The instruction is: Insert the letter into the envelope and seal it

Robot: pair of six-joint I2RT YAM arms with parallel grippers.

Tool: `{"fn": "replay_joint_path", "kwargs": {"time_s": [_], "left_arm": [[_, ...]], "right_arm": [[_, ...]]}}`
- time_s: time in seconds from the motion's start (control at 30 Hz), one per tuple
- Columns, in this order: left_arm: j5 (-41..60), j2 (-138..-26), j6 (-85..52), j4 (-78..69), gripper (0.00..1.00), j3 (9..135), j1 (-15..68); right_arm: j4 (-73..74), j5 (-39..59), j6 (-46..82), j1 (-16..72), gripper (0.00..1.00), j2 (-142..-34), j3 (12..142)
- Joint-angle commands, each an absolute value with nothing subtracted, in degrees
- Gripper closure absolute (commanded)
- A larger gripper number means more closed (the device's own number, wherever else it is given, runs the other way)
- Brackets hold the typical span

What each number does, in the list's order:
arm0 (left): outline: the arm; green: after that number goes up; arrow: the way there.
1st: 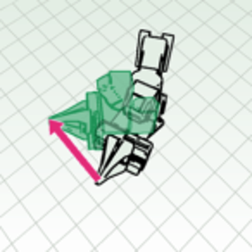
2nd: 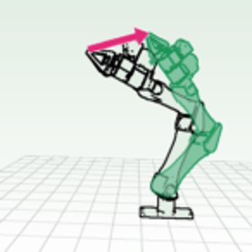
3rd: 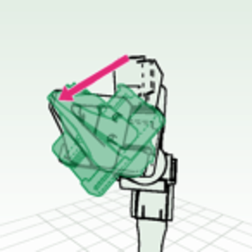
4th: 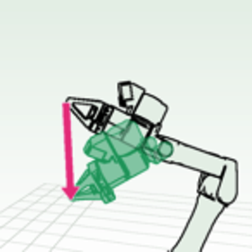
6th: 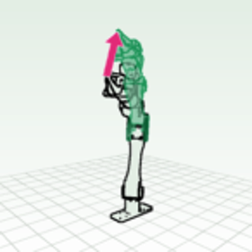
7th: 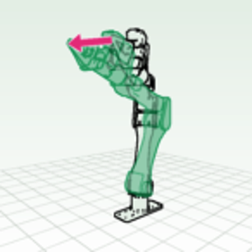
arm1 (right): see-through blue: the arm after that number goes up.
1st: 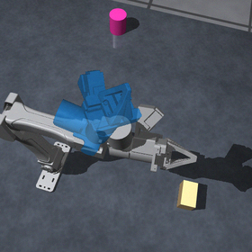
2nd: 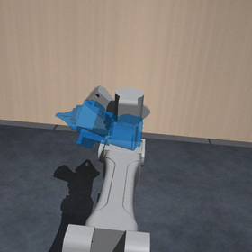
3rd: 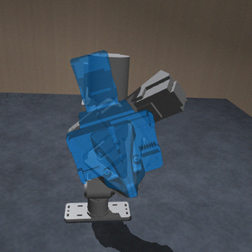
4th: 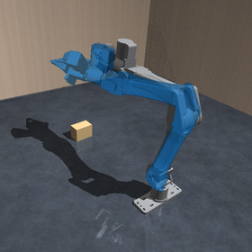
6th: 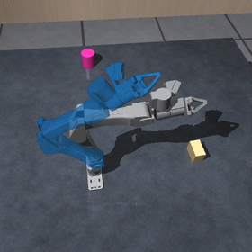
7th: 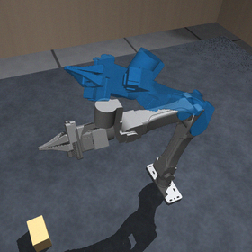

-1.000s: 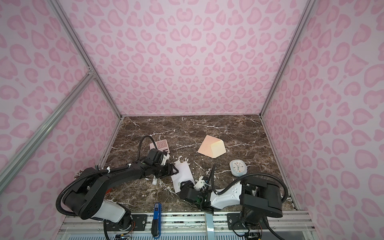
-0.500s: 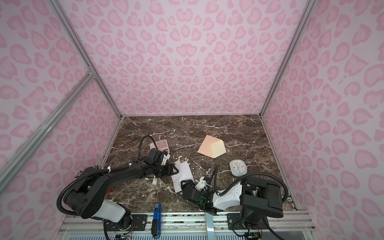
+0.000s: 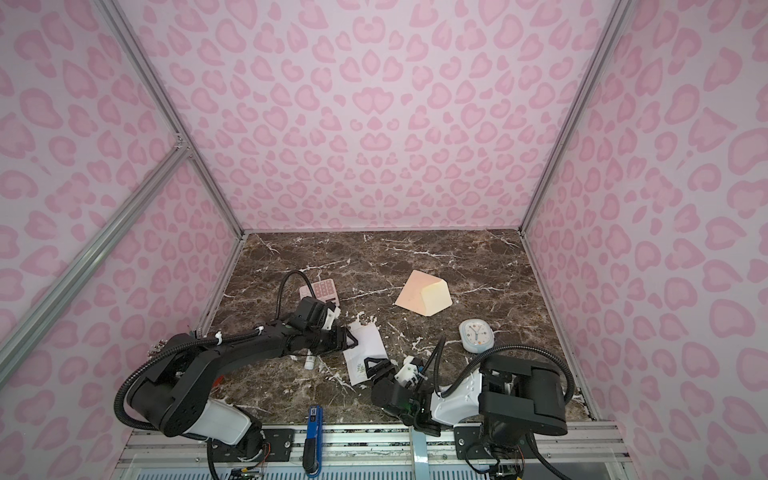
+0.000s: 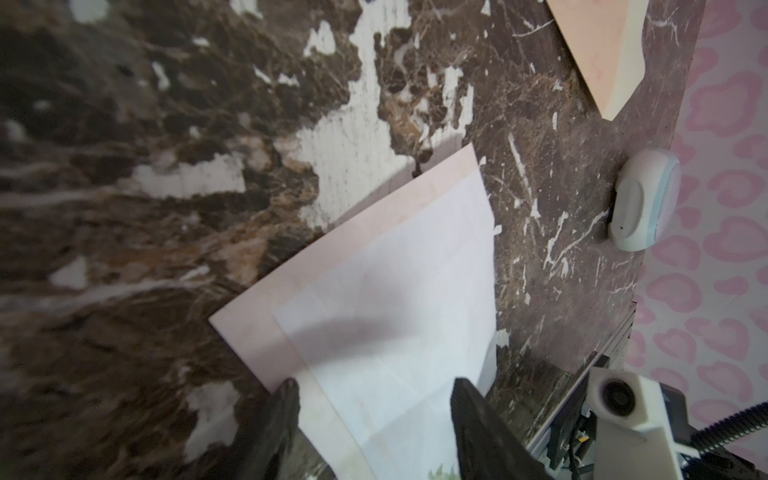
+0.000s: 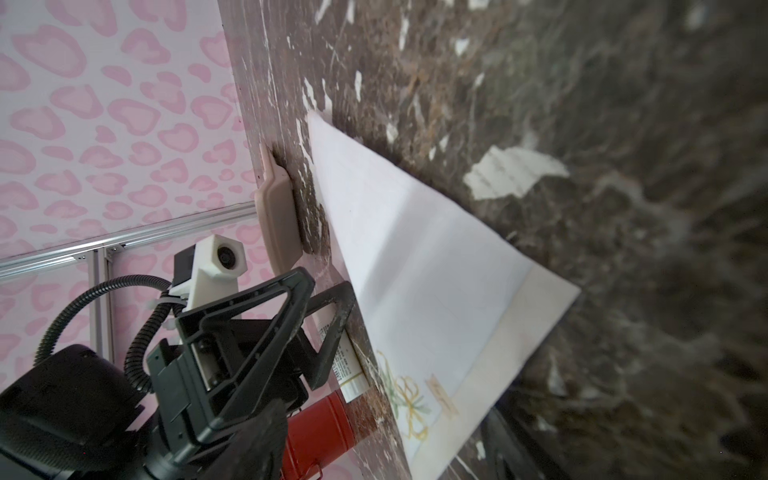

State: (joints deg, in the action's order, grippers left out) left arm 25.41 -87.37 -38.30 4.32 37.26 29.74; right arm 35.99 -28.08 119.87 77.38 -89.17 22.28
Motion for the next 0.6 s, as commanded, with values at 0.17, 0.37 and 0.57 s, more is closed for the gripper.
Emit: {"fn": "replay_joint_path", "kwargs": {"time_s": [0.17, 0.37, 0.57], "left_arm": [[23.2, -87.6, -38.0, 7.9, 0.38, 36.6, 29.8], [23.2, -87.7, -38.0, 8.0, 0.38, 36.5, 29.8], [23.1, -87.4, -38.0, 8.4, 0.38, 36.7, 29.8]], "right_arm": [[36.1, -33.6, 123.4, 78.2, 0.22, -88.9, 21.3], [43.0, -35.8, 124.7, 79.0, 0.23, -91.7, 19.8], [48.9, -38.5, 125.9, 80.1, 0.30, -94.8, 18.7]]}}
